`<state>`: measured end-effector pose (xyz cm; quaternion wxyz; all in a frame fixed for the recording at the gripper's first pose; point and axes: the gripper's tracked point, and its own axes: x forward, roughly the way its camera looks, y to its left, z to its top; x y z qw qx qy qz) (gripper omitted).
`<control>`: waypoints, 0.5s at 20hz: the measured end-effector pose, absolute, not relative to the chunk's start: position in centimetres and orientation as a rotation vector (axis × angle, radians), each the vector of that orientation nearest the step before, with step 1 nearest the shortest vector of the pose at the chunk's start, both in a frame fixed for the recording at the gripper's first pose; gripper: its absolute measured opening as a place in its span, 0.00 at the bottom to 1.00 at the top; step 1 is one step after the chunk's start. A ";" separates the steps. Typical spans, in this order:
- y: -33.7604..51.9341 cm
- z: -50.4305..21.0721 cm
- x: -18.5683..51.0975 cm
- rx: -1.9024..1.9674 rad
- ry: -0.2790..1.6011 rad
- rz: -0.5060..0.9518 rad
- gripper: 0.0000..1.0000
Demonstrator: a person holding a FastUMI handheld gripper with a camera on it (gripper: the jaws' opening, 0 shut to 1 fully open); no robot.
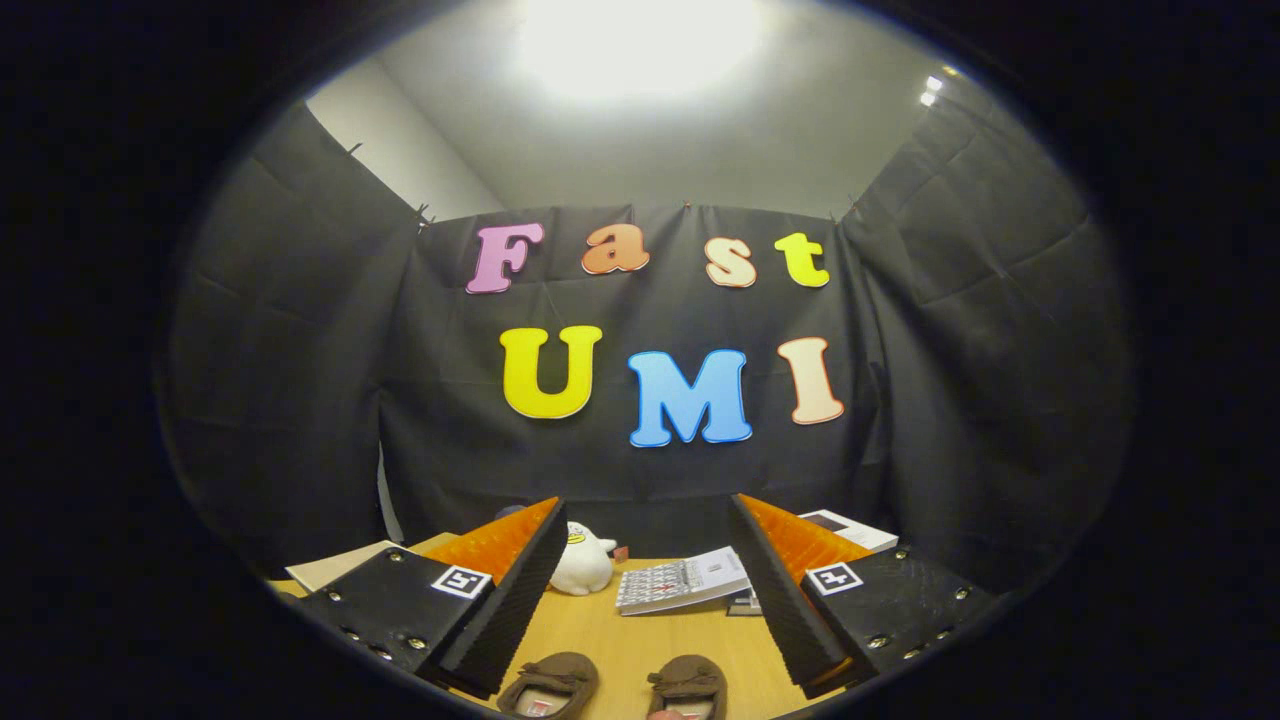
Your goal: Open the storage box then place both shoes into the box .Put the left shoe in first, then the right shoe, with the right side of both shoes facing outward in a uniform manner.
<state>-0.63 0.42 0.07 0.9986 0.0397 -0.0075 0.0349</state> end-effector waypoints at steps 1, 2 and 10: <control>1.1 -0.7 -0.6 0.088 0.008 0.092 0.99; 2.2 -1.7 -0.6 0.108 0.034 0.118 0.99; 10.0 -9.4 -1.1 0.406 0.271 0.224 0.99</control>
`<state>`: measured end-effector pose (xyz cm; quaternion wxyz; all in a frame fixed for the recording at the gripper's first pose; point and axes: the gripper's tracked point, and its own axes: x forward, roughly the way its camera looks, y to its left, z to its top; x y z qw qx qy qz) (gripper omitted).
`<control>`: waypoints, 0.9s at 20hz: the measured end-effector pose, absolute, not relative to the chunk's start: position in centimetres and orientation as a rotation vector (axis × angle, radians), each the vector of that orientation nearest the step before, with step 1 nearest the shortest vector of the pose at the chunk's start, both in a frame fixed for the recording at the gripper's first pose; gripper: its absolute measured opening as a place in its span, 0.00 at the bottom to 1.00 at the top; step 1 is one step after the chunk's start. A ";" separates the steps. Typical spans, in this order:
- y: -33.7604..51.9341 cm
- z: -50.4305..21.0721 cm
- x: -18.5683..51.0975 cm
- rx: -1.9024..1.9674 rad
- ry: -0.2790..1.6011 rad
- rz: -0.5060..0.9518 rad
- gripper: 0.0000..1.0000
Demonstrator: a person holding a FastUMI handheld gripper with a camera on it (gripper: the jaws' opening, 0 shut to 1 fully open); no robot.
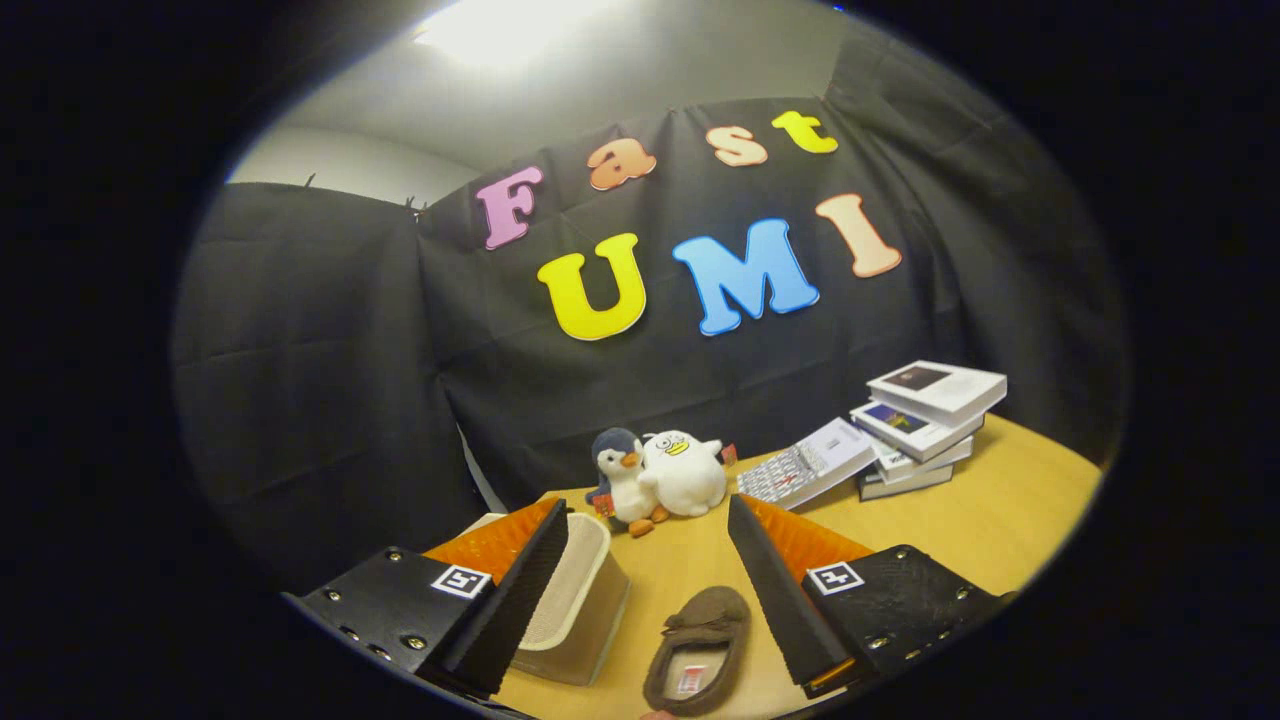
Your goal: Open the storage box then place both shoes into the box .Put the left shoe in first, then the right shoe, with the right side of both shoes facing outward in a uniform manner.
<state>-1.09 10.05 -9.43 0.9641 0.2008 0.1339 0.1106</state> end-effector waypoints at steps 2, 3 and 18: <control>11.2 -11.0 -1.2 0.474 0.315 0.231 0.99; 11.9 -12.0 -1.4 0.508 0.348 0.242 0.99; 21.2 -20.3 -2.8 1.133 0.771 0.367 0.99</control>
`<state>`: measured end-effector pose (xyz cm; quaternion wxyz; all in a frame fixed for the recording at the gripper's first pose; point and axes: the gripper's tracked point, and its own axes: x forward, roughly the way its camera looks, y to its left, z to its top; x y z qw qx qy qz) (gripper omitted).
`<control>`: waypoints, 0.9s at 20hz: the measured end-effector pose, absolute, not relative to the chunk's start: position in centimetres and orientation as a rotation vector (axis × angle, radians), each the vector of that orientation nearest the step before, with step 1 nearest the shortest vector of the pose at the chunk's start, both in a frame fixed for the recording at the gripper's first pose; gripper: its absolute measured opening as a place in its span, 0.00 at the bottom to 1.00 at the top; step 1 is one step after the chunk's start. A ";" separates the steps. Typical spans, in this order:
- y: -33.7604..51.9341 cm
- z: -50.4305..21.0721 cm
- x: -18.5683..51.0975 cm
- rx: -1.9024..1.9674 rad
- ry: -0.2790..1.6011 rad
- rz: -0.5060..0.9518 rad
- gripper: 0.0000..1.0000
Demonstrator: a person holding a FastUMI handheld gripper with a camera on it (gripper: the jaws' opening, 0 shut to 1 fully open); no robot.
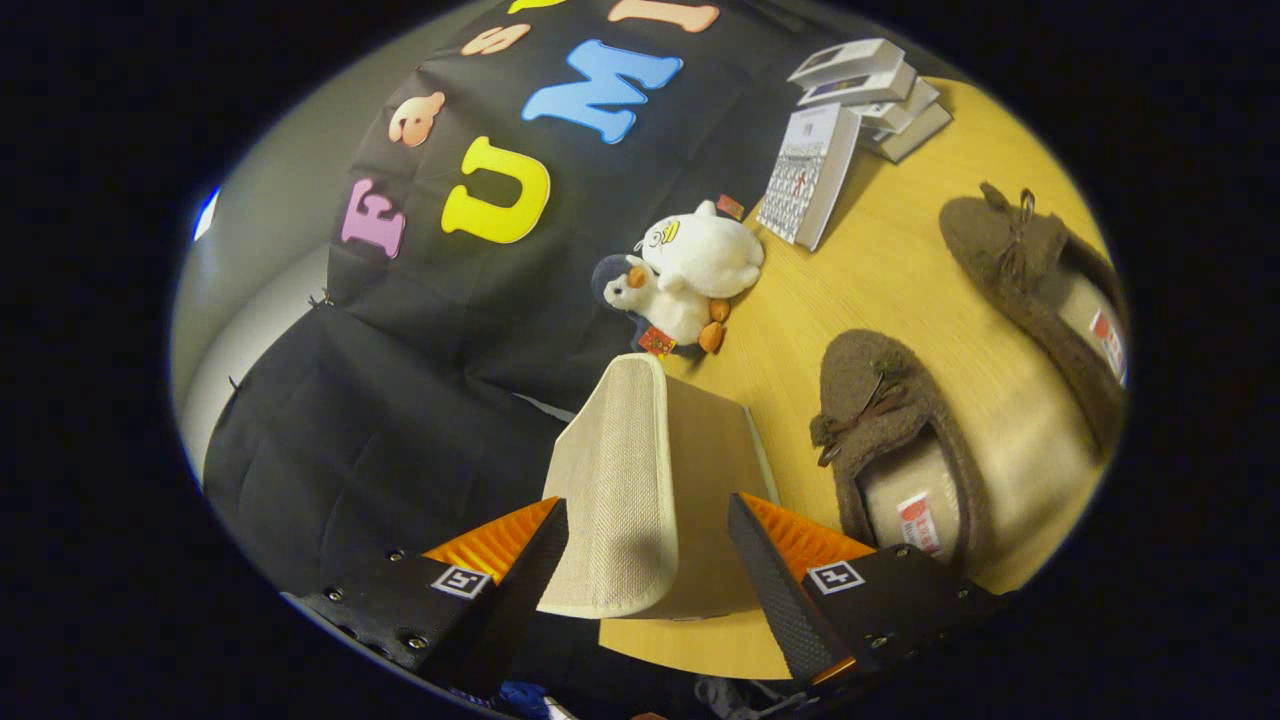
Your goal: Open the storage box then place both shoes into the box .Put the left shoe in first, then the right shoe, with the right side of both shoes facing outward in a uniform manner.
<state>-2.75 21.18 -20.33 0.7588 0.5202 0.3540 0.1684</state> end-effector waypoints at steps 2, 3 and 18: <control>22.0 -20.8 -2.7 1.205 0.805 0.368 0.99; 22.3 -21.0 -2.7 1.234 0.819 0.373 0.99; 24.2 -19.8 -2.4 1.341 0.922 0.462 0.19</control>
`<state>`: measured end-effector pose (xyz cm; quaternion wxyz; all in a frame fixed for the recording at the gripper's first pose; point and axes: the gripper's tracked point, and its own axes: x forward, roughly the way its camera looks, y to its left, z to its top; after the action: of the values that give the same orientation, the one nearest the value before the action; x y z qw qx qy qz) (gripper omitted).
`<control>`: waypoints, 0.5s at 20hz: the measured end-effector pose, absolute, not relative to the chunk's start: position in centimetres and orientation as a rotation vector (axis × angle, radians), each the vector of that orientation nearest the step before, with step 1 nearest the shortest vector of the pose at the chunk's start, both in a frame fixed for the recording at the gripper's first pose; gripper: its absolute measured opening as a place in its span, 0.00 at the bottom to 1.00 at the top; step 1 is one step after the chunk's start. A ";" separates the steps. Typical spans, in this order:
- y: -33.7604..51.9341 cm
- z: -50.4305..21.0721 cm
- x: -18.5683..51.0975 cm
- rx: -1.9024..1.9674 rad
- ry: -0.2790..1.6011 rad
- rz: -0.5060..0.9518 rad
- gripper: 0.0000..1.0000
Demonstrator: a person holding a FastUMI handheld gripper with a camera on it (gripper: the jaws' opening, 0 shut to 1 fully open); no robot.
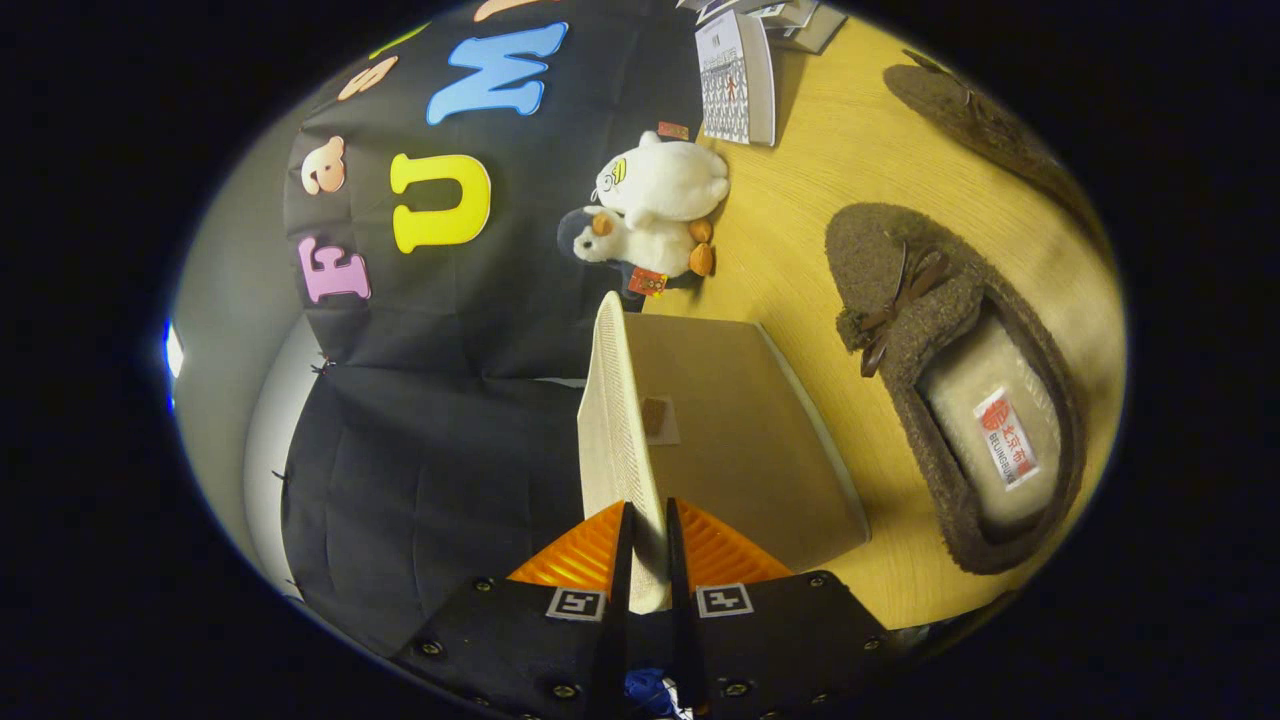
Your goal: Open the storage box then place both shoes into the box .Put the left shoe in first, then the right shoe, with the right side of both shoes facing outward in a uniform manner.
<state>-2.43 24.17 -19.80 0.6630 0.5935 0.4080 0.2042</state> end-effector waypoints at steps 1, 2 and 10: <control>26.3 -20.8 -0.7 1.326 0.879 0.444 0.18; 24.0 -20.0 -2.1 1.294 0.886 0.456 0.00; 24.5 -16.1 -1.8 1.149 0.871 0.526 0.00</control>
<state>-1.79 24.55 -16.11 0.7196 0.5199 0.3940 0.2381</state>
